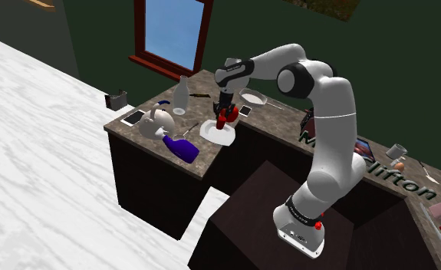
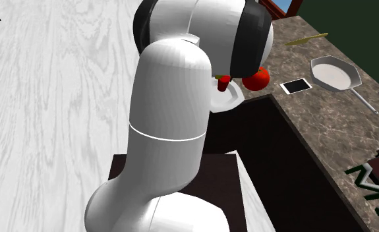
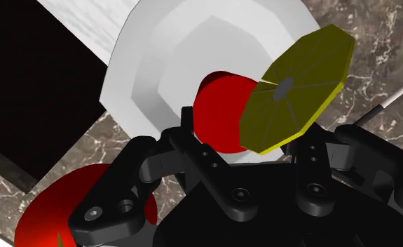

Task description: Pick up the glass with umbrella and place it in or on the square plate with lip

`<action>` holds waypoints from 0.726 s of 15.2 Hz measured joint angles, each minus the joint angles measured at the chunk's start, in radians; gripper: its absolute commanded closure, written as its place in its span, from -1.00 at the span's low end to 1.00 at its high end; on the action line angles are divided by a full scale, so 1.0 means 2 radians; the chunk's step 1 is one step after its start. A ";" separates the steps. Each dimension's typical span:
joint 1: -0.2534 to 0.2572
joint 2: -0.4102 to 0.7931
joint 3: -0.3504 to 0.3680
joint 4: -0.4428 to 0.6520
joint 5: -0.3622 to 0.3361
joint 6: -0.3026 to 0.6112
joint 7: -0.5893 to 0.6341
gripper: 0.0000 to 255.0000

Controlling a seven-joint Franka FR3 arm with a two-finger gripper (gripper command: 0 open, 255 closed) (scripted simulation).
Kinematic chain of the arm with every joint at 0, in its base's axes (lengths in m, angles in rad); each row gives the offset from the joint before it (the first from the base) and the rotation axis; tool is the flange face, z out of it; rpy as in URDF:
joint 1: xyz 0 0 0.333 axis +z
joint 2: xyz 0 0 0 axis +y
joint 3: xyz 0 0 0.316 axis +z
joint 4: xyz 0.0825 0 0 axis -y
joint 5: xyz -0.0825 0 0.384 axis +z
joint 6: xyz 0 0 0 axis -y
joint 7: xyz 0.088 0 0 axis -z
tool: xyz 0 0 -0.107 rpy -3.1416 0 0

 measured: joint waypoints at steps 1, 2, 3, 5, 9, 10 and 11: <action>0.000 0.005 0.000 0.002 0.001 0.003 0.000 1.00; -0.001 0.009 0.001 0.001 0.001 0.007 -0.001 1.00; -0.001 0.011 0.001 -0.001 0.002 0.013 -0.002 1.00; -0.002 0.022 0.002 0.003 0.003 0.020 -0.003 1.00; -0.002 0.026 0.003 0.000 0.004 0.026 -0.003 1.00; -0.002 0.026 0.003 0.000 0.004 0.026 -0.003 1.00; -0.002 0.027 0.003 0.000 0.004 0.026 -0.003 1.00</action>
